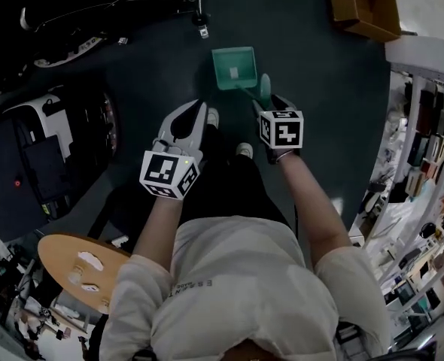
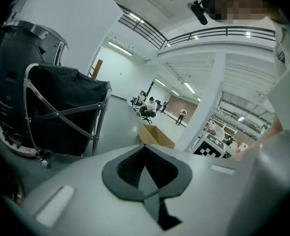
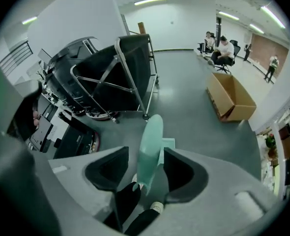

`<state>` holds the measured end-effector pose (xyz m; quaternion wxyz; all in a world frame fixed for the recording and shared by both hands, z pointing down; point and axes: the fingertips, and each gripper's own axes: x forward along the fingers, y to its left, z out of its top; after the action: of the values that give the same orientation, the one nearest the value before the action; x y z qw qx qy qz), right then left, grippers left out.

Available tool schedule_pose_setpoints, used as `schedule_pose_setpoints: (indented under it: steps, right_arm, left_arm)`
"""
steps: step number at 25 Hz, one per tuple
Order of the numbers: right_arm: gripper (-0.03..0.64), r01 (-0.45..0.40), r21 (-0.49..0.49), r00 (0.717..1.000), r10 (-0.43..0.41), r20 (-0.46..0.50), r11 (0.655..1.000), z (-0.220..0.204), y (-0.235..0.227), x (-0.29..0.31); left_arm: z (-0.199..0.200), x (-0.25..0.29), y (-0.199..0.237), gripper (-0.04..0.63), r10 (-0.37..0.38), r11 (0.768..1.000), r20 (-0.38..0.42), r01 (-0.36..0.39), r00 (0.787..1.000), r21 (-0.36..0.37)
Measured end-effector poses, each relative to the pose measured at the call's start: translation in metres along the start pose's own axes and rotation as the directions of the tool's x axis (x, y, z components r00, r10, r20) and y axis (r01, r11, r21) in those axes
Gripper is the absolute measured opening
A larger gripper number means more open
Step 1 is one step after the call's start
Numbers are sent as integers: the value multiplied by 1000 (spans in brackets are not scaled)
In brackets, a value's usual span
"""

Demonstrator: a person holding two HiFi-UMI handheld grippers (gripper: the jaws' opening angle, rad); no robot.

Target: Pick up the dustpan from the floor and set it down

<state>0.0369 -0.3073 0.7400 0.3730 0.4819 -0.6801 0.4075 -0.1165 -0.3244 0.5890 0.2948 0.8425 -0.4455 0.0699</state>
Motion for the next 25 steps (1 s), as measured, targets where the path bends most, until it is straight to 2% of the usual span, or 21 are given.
schedule_pose_setpoints:
  steps: [4,6,7,12,20,25]
  right_arm:
    - [181,-3,33,999,5,-54,999,-4,-2,34]
    - [86,12,38,998,-10,-56,999,-1,-6,44]
    - [70,14,48,999,-12,-50,999,1,-7,47]
    - [55,23,60,999,-21,-47,998,2,-9,40]
    - [54,11,67,1000,-11,4,998,-1,-8,-31]
    - [54,2,39,998,-4,63,999,-25,-8,-102]
  left_arm:
    - [-10,9,15,17,10,999,-24,-11,1000,-45]
    - [-13,11,17,17,4,998,-37,-7,999,-60]
    - [-13,12,18,17,1,998,-42,-4,999,-60]
    - [-11,7,20,17,-4,999,-63,1,998,-42]
    - [13,-16,-15,17,-21,1000,-12,21,1000,-5]
    - [14,-48,-51,17,-6,999,33,5,999,32]
